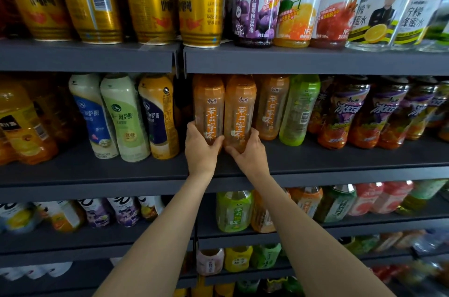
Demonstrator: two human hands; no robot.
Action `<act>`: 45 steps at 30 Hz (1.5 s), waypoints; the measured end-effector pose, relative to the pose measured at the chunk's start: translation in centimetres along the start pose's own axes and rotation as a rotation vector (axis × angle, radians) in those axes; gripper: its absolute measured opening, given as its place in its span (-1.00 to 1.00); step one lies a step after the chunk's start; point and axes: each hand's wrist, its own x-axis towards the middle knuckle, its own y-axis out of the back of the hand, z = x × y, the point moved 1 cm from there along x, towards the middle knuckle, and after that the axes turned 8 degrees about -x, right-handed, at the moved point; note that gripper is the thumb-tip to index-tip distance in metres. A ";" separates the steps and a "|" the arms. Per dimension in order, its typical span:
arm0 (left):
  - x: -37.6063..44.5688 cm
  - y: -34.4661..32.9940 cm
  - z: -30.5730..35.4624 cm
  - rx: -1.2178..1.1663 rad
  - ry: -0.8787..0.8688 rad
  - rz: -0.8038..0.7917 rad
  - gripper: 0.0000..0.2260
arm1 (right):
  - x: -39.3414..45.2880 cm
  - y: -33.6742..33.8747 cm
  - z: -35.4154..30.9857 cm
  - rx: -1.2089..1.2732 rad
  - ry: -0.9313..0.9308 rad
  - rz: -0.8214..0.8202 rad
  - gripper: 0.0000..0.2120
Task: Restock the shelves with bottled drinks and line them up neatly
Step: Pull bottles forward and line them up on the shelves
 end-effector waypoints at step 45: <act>-6.5 -5.3 5.0 0.038 -0.114 -0.012 -0.30 | -2.6 7.2 3.7 -0.043 0.203 -0.047 -0.66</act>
